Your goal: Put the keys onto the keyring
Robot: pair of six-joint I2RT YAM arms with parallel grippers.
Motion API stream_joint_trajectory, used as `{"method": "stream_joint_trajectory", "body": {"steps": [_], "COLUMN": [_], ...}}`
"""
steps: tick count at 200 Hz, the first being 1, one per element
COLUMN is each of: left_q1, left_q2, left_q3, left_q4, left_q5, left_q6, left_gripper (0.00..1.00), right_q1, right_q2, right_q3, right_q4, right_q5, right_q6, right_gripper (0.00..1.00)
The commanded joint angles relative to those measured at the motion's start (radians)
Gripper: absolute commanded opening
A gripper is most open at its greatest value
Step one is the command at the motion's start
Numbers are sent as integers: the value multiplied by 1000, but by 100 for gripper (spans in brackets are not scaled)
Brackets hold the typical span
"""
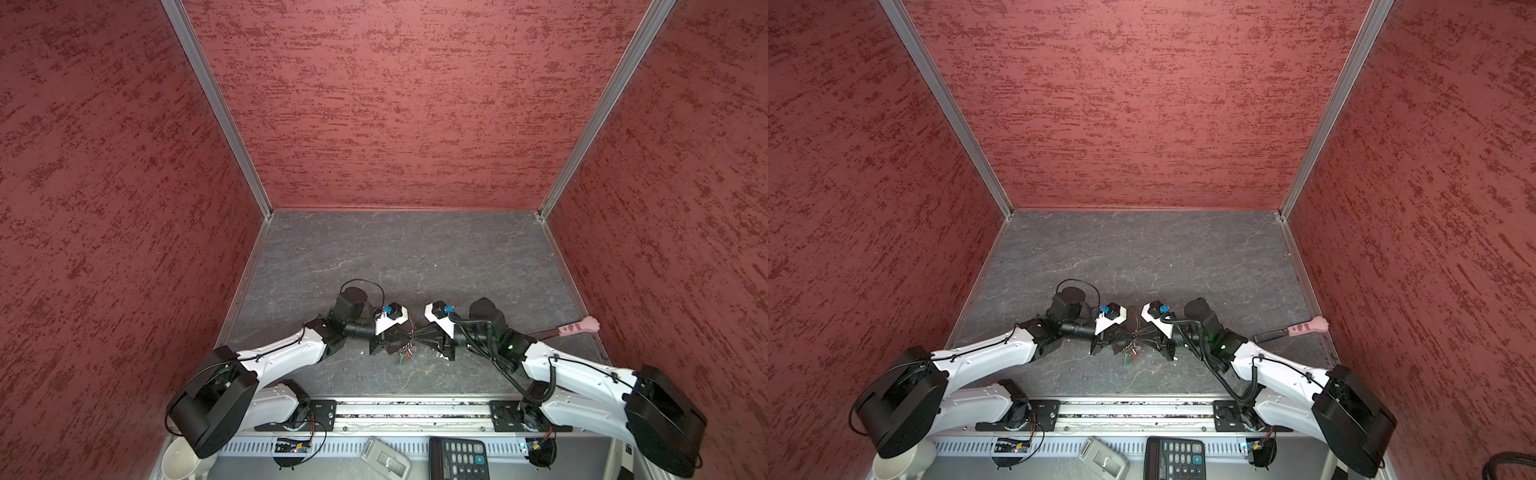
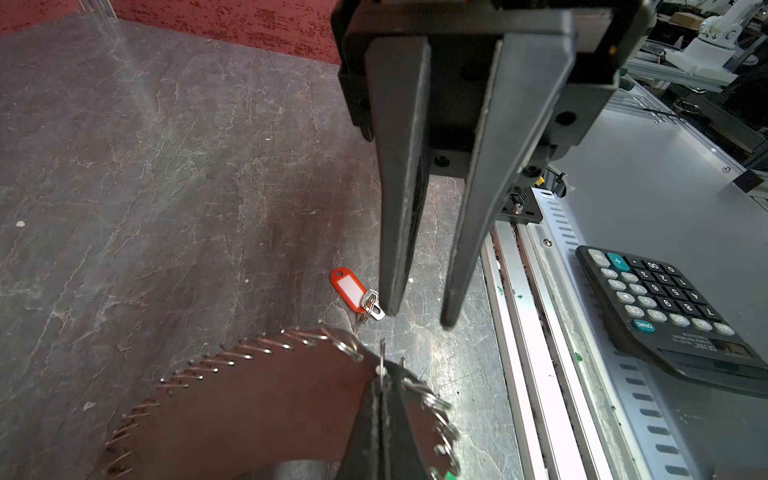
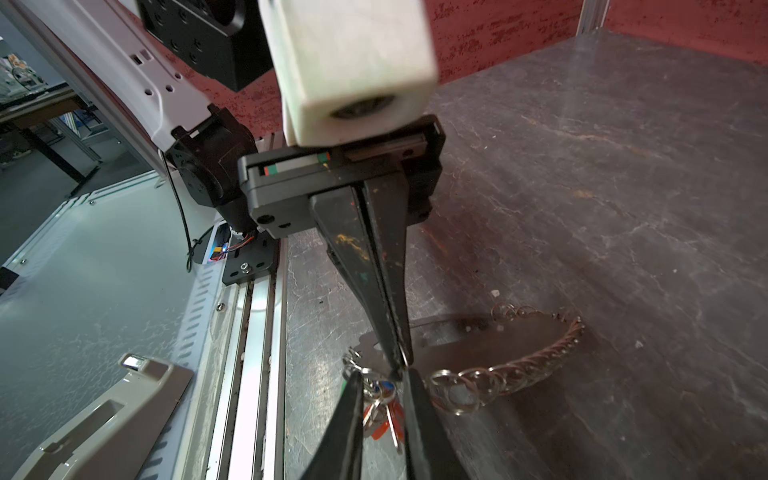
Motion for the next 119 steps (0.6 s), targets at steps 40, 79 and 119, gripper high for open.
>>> {"method": "stream_joint_trajectory", "body": {"steps": [40,79,119], "left_q1": [-8,-10,-10], "left_q2": [29,37,44], "left_q3": [46,54,57], "left_q4": [-33,-45,-50], "left_q5": [34,49,55], "left_q6": [29,34,35], "left_gripper": [0,0,0], "right_q1": [1,1,1], "right_q2": [62,85,102], "right_q3": [49,62,69], "right_q4": [-6,-3,-22], "right_q5": [-9,-15,-7], "right_q6": [-38,-43,-56], "right_gripper": [17,15,13]}}
